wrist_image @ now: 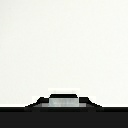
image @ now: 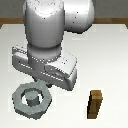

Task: Put the loop with the handle onto the peg.

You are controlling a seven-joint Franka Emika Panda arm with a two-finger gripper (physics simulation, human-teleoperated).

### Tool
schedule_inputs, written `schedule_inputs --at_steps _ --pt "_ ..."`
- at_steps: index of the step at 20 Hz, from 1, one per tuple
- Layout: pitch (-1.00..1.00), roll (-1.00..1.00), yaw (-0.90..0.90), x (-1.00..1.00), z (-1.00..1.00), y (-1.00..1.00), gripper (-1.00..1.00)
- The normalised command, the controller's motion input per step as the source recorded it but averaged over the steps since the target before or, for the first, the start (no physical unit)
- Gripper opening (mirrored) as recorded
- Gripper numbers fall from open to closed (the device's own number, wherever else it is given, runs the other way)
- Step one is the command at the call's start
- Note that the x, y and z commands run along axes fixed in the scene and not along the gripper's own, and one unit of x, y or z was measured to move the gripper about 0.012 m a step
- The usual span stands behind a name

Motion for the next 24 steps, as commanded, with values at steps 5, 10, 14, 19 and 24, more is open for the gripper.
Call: schedule_inputs --at_steps 5,10,14,19,24 --pt "0.0 0.0 0.0 -0.4 -0.4 0.0 -1.0" --pt "0.0 0.0 0.0 0.0 -0.4 0.0 1.0" --pt "0.0 0.0 0.0 0.0 0.0 0.0 1.0" --pt "0.0 0.0 0.0 0.0 0.0 0.0 1.0" --pt "0.0 0.0 0.0 0.0 0.0 0.0 1.0"
